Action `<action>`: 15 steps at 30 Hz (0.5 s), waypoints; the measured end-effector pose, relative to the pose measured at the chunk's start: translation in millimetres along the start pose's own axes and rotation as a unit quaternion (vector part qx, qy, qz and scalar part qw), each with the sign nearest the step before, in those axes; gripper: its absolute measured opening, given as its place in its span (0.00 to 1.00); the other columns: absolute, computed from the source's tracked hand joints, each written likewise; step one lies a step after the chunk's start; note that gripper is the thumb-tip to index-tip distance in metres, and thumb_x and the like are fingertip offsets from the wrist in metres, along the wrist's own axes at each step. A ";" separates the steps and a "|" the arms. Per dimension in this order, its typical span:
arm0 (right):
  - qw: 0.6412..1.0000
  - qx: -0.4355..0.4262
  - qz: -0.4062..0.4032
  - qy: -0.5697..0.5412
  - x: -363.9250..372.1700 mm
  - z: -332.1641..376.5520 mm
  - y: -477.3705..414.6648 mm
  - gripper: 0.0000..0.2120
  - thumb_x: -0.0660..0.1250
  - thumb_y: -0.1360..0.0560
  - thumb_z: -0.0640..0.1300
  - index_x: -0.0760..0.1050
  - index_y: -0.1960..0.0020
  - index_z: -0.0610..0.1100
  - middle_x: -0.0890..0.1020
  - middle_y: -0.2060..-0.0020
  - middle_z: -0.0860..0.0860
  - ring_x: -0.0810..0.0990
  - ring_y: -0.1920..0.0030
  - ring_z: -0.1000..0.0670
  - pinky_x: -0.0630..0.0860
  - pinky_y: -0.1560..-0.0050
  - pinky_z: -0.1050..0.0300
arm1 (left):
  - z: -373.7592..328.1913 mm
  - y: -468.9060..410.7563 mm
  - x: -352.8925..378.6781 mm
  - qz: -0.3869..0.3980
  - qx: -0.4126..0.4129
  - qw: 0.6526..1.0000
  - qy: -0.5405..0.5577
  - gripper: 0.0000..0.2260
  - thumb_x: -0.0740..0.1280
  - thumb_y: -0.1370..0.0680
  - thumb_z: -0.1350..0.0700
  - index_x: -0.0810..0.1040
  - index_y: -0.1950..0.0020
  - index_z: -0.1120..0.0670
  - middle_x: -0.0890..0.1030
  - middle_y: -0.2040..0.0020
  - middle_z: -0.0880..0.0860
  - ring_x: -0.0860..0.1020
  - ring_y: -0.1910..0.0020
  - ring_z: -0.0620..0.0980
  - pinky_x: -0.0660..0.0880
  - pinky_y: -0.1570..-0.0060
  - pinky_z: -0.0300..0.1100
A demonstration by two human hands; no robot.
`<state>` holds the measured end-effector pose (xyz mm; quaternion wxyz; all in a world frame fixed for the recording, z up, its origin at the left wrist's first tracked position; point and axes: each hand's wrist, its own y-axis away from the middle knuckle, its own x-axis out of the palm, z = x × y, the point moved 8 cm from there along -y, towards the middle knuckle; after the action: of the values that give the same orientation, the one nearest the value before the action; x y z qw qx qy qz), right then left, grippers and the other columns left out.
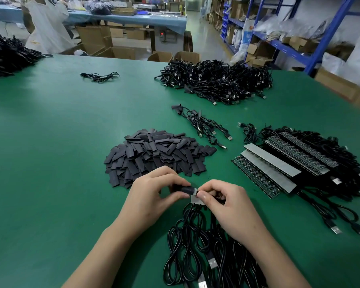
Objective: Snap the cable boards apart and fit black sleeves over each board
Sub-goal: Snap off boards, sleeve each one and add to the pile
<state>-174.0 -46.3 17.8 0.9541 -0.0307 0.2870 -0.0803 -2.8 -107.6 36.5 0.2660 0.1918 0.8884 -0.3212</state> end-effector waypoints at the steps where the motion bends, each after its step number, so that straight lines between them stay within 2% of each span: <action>1: 1.000 0.000 0.000 0.000 0.1 0.3 0.0 0.07 0.72 0.21 0.46 0.82 0.58 0.54 0.78 0.69 0.59 0.72 0.69 0.59 0.67 0.67 0.65 | -0.4 -0.1 -0.2 -0.001 0.004 1.000 -0.005 0.08 0.76 0.27 0.46 0.86 0.48 0.44 0.81 0.51 0.39 0.82 0.51 0.42 0.78 0.51 0.39; 3: 1.000 -0.001 0.001 0.000 0.5 1.6 0.5 0.07 0.72 0.22 0.46 0.82 0.58 0.54 0.78 0.69 0.58 0.73 0.69 0.60 0.68 0.66 0.65 | -1.3 0.3 -0.2 -0.001 0.012 1.000 -0.012 0.08 0.76 0.26 0.45 0.86 0.48 0.44 0.80 0.51 0.39 0.82 0.52 0.42 0.80 0.51 0.42; 8: 1.000 -0.008 0.000 -0.007 0.9 3.9 0.9 0.07 0.73 0.22 0.46 0.83 0.58 0.53 0.80 0.66 0.52 0.74 0.68 0.60 0.69 0.65 0.63 | -4.4 2.4 1.3 0.000 0.038 0.999 -0.033 0.07 0.77 0.26 0.50 0.86 0.49 0.47 0.79 0.52 0.40 0.81 0.55 0.40 0.80 0.54 0.39; 15: 1.000 -0.005 -0.002 0.001 2.6 -0.3 0.9 0.07 0.73 0.22 0.45 0.83 0.58 0.53 0.79 0.69 0.59 0.74 0.69 0.60 0.68 0.67 0.67 | -8.5 3.1 7.4 0.012 0.050 0.999 -0.019 0.08 0.76 0.25 0.50 0.86 0.47 0.49 0.79 0.51 0.41 0.81 0.54 0.41 0.80 0.53 0.38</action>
<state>-171.9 -45.8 16.0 0.9536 -0.0360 0.2879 -0.0808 -10.0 -98.4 36.2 0.2765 0.2094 0.8637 -0.3655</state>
